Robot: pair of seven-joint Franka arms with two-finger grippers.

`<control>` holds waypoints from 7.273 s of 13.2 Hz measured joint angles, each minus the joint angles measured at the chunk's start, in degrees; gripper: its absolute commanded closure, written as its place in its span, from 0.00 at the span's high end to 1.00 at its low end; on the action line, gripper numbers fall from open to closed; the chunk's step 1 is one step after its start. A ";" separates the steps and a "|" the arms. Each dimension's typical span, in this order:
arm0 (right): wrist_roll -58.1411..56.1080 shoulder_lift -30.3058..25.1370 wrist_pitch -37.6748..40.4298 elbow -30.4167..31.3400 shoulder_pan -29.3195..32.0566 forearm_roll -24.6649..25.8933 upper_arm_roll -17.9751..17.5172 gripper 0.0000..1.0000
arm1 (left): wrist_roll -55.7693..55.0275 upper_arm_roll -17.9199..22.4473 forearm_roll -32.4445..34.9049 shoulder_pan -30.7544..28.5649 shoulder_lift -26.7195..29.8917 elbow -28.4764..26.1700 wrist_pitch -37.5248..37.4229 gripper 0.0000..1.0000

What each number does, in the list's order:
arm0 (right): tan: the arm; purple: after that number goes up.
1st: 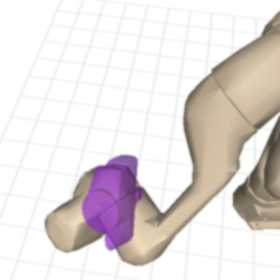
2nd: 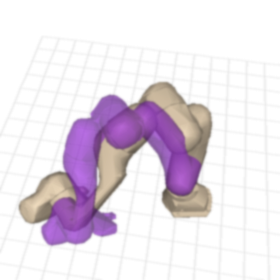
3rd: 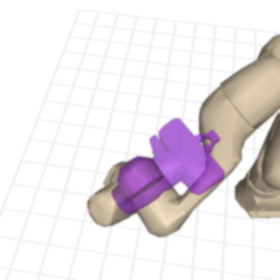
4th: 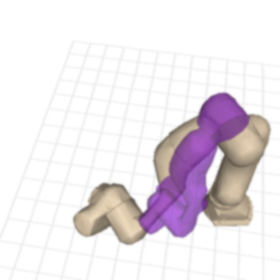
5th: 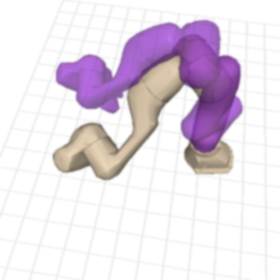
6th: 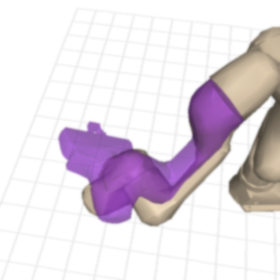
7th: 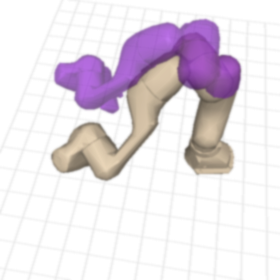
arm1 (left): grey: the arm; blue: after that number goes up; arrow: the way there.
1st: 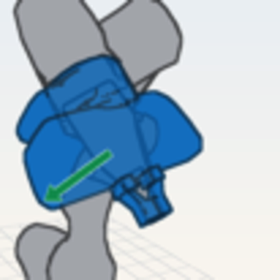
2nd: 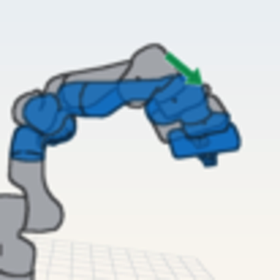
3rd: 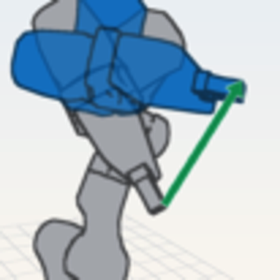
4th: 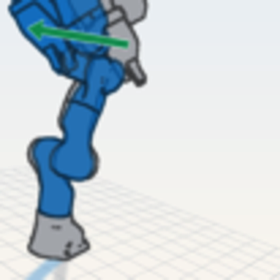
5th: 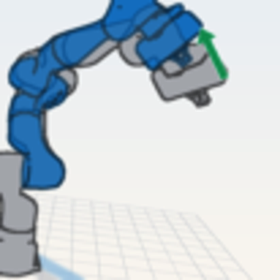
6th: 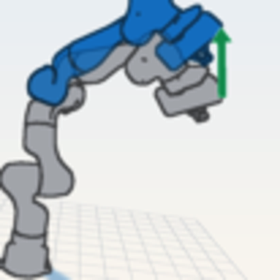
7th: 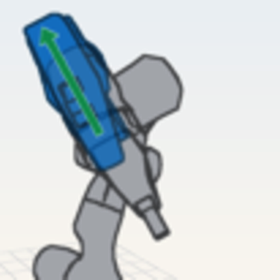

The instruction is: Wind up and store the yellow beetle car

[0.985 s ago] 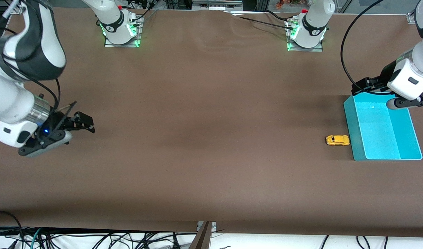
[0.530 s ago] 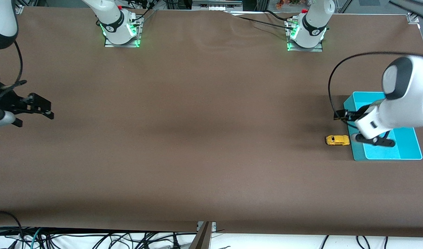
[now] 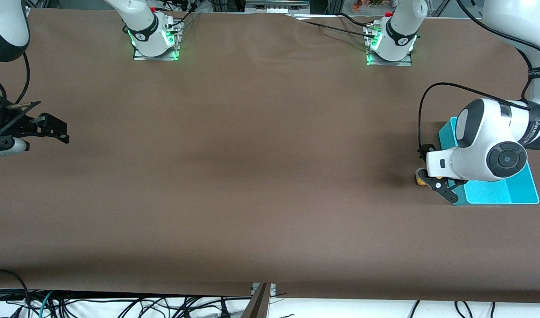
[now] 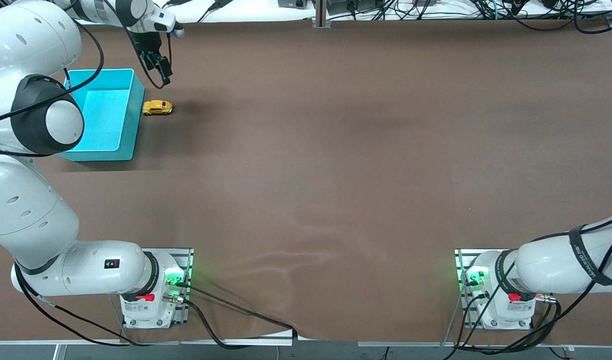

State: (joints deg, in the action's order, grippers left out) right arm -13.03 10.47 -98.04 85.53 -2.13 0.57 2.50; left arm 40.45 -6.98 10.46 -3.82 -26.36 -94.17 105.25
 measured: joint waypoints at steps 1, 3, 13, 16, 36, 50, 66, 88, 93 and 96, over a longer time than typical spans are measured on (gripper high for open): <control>0.02 0.00 0.07 0.00 0.00 0.04 0.02 1.00 | 4.93 0.12 0.03 -0.86 -0.33 -1.61 2.87 1.00; 0.12 0.00 0.08 0.00 0.02 0.07 0.03 1.00 | 14.35 0.38 0.36 -2.80 -1.79 -4.10 7.98 1.00; 1.06 0.22 0.24 -0.02 0.23 0.14 0.48 1.00 | 30.95 0.75 7.50 -8.03 -5.77 -14.13 28.27 1.00; 1.06 0.28 0.25 -0.02 0.33 0.14 0.71 1.00 | 31.54 0.66 7.50 -8.34 -6.73 -15.57 31.93 0.97; 1.15 0.39 0.70 -0.02 0.37 0.14 1.30 1.00 | 29.11 -4.95 4.96 -7.63 -0.26 -5.31 2.75 0.17; 1.15 0.46 0.72 -0.02 0.44 0.15 1.65 1.00 | 52.75 0.19 5.37 -25.69 -8.01 -0.18 5.83 0.23; 1.15 0.46 0.72 -0.01 0.44 0.14 2.06 1.00 | 49.91 -4.13 5.33 -26.42 -3.11 -4.22 5.22 1.00; 1.15 0.46 0.72 -0.02 0.44 0.14 2.09 1.00 | -15.81 -35.86 1.96 -16.10 1.94 20.42 -35.27 1.00; 1.15 0.48 0.72 -0.01 0.44 0.14 2.09 1.00 | -24.54 -35.91 1.92 -14.94 4.43 22.43 -35.34 1.00; 1.15 0.51 0.72 -0.01 0.43 0.14 2.08 1.00 | -29.08 -28.17 -0.21 -9.37 7.30 23.20 -31.01 1.00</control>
State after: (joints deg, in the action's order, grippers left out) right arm -11.88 10.98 -97.32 85.51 -1.70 0.71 4.58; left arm 11.37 -35.14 10.26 -13.18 -19.06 -70.98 74.24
